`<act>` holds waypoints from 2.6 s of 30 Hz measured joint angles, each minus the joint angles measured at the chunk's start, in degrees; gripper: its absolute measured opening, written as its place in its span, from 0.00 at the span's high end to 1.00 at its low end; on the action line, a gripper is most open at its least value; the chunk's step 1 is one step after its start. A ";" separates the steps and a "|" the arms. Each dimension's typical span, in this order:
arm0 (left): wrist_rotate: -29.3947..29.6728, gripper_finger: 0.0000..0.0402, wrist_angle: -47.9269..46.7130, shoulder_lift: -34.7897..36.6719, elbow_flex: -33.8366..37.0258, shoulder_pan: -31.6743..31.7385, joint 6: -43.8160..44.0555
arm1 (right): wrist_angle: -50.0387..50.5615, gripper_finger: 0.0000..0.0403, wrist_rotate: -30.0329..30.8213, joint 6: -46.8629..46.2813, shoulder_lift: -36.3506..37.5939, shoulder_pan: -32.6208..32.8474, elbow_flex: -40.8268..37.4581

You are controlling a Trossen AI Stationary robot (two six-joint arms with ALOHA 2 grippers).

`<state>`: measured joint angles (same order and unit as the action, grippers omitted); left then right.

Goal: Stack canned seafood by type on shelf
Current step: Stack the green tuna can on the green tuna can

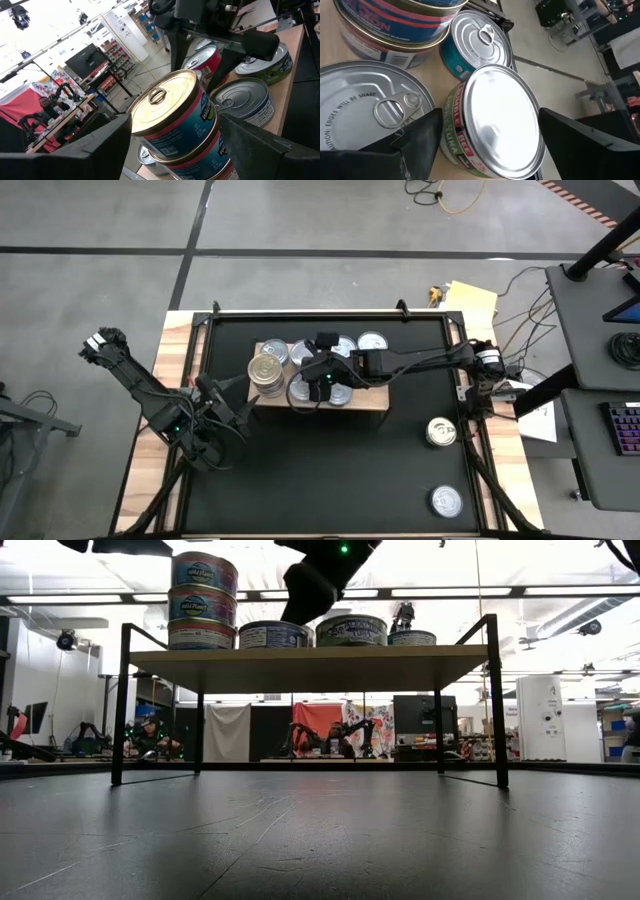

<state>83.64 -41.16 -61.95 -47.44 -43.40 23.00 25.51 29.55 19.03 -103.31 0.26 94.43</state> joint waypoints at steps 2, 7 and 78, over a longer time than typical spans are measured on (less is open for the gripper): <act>0.00 0.30 0.00 0.00 0.00 0.00 0.00 | -0.03 0.20 -0.01 0.02 0.31 0.01 0.00; 0.00 0.30 0.01 -0.02 0.00 0.00 0.00 | -0.20 0.22 -0.01 -0.32 2.41 0.22 0.01; -1.51 0.30 10.28 -0.22 0.00 0.00 5.35 | -17.09 0.97 -13.04 -5.28 9.66 -3.42 -19.12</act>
<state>82.13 -30.87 -62.17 -47.44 -43.40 28.36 8.42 16.51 13.75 -93.64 -3.16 75.31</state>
